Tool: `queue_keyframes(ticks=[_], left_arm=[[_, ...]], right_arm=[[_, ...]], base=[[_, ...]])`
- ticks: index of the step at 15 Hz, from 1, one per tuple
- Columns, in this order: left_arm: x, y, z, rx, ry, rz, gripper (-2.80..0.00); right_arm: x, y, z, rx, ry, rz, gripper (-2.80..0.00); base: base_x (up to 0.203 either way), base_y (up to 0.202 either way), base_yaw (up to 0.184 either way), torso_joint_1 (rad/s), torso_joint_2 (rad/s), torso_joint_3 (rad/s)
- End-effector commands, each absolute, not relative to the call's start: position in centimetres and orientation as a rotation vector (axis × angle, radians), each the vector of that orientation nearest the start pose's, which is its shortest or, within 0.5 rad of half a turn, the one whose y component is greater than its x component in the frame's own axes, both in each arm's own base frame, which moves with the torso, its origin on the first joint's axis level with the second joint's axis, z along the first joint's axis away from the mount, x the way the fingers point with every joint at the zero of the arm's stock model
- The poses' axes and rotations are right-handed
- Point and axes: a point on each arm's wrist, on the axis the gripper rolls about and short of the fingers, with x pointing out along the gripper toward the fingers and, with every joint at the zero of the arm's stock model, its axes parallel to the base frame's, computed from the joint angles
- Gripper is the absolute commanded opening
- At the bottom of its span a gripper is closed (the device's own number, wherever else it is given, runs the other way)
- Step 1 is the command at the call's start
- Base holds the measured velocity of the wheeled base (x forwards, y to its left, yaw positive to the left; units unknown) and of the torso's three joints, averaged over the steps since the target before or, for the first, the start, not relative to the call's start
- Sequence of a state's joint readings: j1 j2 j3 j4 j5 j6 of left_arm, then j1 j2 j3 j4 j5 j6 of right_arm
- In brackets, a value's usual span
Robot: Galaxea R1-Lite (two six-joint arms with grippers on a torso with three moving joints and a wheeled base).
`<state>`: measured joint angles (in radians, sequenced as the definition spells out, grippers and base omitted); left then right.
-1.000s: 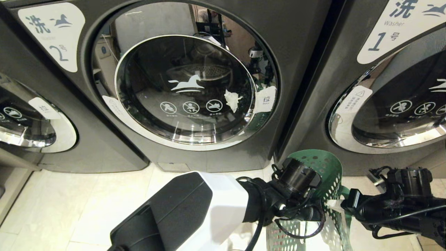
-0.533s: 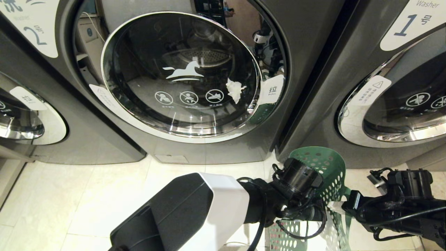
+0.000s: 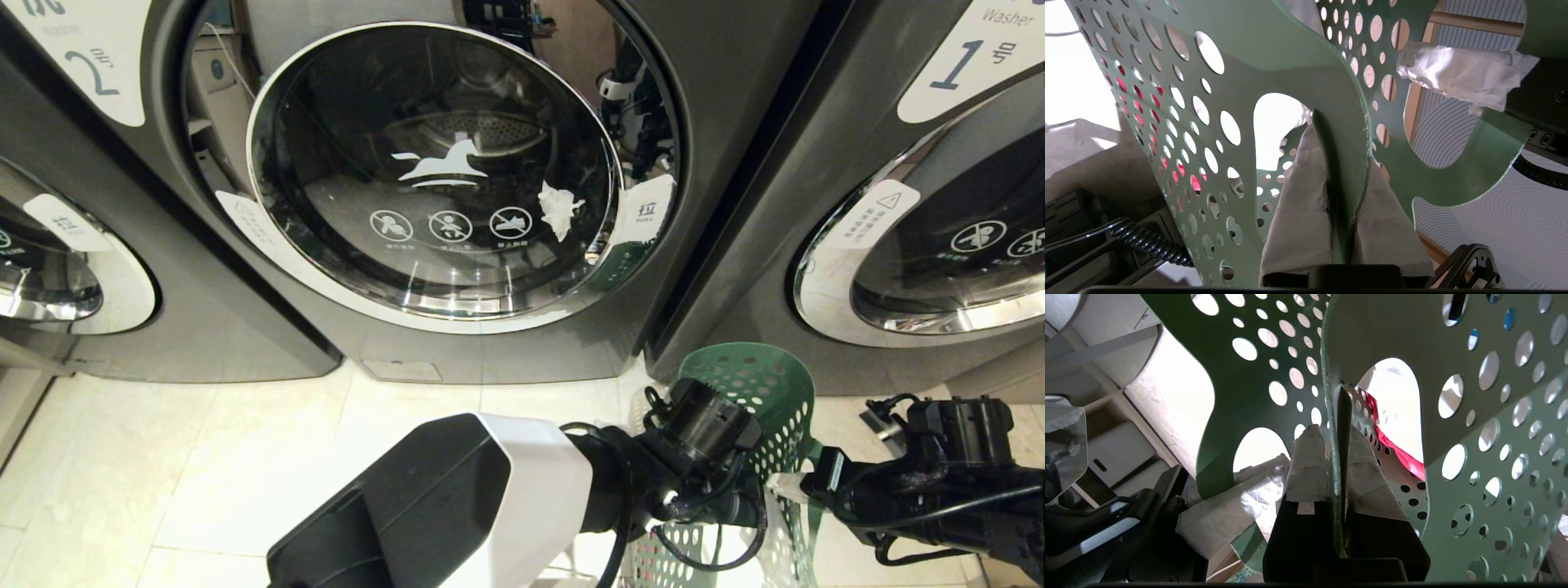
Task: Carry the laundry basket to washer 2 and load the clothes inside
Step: Pick up the clothes basket and put it beside the washing machine
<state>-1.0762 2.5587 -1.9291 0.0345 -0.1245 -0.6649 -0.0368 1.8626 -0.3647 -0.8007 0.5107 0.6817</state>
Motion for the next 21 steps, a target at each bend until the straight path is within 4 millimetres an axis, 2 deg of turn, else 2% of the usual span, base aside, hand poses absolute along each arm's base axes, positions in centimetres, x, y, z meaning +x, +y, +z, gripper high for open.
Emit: queue_keyframes(ticks=[1, 2, 3, 8, 12, 16, 19, 21], left_arm=[[24.3, -45.6, 5.9, -0.247, 0.970, -0.880, -2.80], [24.3, -45.6, 5.9, -0.245, 0.970, -0.881, -2.80], [24.3, -45.6, 5.9, -0.245, 0.970, -0.881, 0.00], [24.4, -45.6, 5.8, -0.246, 0.971, -0.878, 0.00], [24.4, -45.2, 5.6, -0.221, 1.009, -0.853, 0.00], [24.5, -44.1, 5.1, -0.130, 1.033, -0.723, 0.00], [25.1, -43.2, 4.0, -0.035, 1.011, -0.581, 0.00], [25.7, -42.3, 3.5, 0.000, 1.031, -0.517, 0.00]], right_arm=[[25.1, 0.2, 5.5, 0.837, 0.812, 0.211, -2.80], [25.1, 0.2, 5.5, 0.837, 0.812, 0.211, -2.80], [25.1, 0.2, 5.5, 0.836, 0.812, 0.211, -2.80], [25.3, 0.1, 5.4, 0.838, 0.810, 0.208, -2.80], [25.8, -1.1, 4.9, 0.819, 0.795, 0.165, -2.80], [26.8, -2.5, 3.0, 0.780, 0.819, 0.122, -2.80], [28.6, -3.4, 1.3, 0.768, 0.836, 0.104, -2.80], [29.7, -4.5, 0.7, 0.760, 0.815, 0.081, -2.80]], base=[[0.000, 0.000, 0.000, 0.000, 0.00, 0.000], [0.000, 0.000, 0.000, 0.000, 0.00, 0.000], [0.000, 0.000, 0.000, 0.000, 0.00, 0.000], [0.000, 0.000, 0.000, 0.000, 0.00, 0.000], [0.000, 0.000, 0.000, 0.000, 0.00, 0.000], [0.000, 0.000, 0.000, 0.000, 0.00, 0.000], [0.000, 0.000, 0.000, 0.000, 0.00, 0.000], [0.000, 0.000, 0.000, 0.000, 0.00, 0.000]])
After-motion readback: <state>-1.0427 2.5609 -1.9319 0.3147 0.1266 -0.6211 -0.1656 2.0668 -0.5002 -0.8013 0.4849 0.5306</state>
